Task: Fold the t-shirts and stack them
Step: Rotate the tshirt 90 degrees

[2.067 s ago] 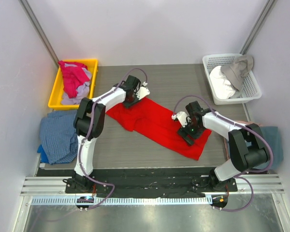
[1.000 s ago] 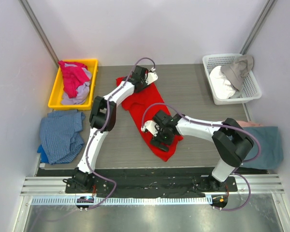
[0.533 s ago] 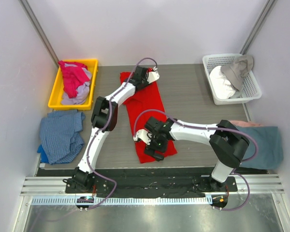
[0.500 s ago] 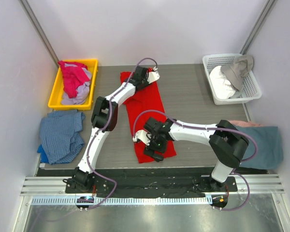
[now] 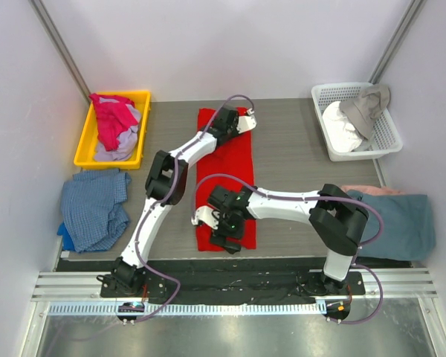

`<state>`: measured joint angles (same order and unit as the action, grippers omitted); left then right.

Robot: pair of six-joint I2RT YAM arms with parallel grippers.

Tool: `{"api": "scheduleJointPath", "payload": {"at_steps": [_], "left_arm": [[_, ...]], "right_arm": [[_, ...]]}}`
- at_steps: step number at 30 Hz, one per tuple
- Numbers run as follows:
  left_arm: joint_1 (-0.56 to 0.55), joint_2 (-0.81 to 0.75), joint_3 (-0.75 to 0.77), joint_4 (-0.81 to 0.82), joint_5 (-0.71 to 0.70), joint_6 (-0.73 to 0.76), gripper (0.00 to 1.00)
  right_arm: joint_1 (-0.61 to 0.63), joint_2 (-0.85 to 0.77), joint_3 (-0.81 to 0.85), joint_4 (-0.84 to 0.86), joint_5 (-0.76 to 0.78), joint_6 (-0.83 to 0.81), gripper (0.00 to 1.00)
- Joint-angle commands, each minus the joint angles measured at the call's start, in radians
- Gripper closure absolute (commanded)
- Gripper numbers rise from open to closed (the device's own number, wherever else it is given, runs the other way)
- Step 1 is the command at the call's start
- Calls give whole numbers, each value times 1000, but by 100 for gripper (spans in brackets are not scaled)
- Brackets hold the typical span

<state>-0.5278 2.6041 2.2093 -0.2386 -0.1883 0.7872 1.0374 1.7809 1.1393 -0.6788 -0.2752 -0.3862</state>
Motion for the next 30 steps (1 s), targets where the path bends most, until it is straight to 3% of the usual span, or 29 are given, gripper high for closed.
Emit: {"api": "scheduleJointPath", "payload": {"at_steps": [1,21,26,30], "left_arm": [[-44,-18,-36,-28,52,-34,49],[-9,-125,-20,41,-59,21,44],[0,-211,-16,15,-66,-14,38],[0,-346,-133,-37,-62,-60,34]], "right_arm": [[22,12,51,41,-19,-3,23],[62,-116,27,-16,123,-8,20],[62,-172,11,-1,221,-13,17],[61,-242,-45,56,336,0,10]]}}
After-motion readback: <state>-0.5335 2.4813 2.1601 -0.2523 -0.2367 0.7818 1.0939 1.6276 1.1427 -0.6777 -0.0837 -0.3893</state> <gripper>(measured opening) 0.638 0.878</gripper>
